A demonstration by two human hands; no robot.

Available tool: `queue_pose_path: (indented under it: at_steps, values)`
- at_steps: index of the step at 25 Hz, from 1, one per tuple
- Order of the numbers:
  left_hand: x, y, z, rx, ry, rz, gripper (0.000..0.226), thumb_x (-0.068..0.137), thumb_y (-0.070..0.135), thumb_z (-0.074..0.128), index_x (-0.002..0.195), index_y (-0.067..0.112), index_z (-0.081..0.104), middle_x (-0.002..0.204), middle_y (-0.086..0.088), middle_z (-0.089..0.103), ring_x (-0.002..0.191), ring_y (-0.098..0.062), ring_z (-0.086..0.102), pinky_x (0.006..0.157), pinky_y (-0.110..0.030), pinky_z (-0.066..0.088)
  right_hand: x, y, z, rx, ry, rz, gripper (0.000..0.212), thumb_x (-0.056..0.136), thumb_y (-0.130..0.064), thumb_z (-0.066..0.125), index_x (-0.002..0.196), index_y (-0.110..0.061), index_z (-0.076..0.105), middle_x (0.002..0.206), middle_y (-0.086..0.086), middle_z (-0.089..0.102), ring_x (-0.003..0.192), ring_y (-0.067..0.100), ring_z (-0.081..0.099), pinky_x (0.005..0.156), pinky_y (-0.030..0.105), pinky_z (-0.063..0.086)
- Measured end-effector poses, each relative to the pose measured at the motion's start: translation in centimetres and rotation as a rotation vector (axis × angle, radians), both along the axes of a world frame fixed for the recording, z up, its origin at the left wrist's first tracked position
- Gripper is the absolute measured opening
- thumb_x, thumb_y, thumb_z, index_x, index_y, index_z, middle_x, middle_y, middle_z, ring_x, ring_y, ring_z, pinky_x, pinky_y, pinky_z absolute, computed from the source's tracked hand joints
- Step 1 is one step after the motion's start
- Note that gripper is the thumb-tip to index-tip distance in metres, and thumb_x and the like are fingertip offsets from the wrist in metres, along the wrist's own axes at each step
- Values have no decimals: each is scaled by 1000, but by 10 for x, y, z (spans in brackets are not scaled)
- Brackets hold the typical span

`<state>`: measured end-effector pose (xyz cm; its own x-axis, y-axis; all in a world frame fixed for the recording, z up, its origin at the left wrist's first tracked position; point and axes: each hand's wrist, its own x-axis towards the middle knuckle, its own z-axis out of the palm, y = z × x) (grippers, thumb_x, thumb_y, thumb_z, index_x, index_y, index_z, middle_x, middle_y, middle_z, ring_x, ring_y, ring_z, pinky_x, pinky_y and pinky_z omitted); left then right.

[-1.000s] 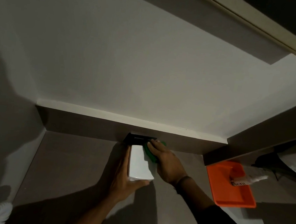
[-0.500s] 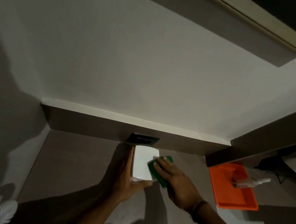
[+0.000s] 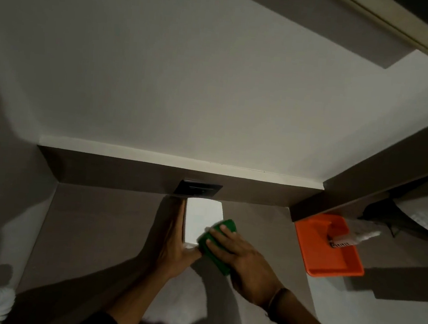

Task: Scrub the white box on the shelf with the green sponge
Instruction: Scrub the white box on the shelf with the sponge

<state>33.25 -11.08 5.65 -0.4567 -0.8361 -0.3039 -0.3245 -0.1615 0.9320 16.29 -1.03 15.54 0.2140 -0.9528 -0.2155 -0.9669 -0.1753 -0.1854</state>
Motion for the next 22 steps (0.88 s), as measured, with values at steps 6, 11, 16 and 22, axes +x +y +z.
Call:
queue_pose_path:
  at_steps: [6, 11, 16, 22]
  values:
    - [-10, 4, 39, -34, 43, 40, 124, 54, 29, 87, 152, 19, 13, 158, -22, 34, 148, -36, 35, 122, -48, 32, -10, -87, -5, -28, -88, -244, 63, 91, -18, 33, 154, -24, 37, 163, 7, 32, 150, 32, 25, 117, 54, 32]
    - [0, 6, 9, -49, -64, 51, 97, 72, 20, 89, 151, 14, 34, 154, -23, 45, 143, -38, 44, 119, -44, 34, 33, -74, -7, -90, -14, 14, 65, 91, -20, 57, 153, -23, 37, 163, 7, 30, 152, 32, 20, 123, 51, 18]
    - [0, -1, 18, -84, 47, 49, 95, 70, 22, 93, 145, 41, 38, 137, -3, 60, 122, -11, 62, 103, -42, 55, 3, 10, -15, -96, -86, -36, 67, 94, -11, 41, 156, -33, 27, 167, -6, 17, 155, 19, 7, 125, 46, 15]
    - [-5, 4, 34, -61, 20, 18, 116, 62, 8, 96, 153, 25, 26, 133, 14, 48, 115, 15, 50, 107, -20, 45, -18, -52, -22, -147, -329, -417, 67, 89, 0, 47, 152, -22, 40, 161, 4, 35, 148, 26, 30, 121, 46, 29]
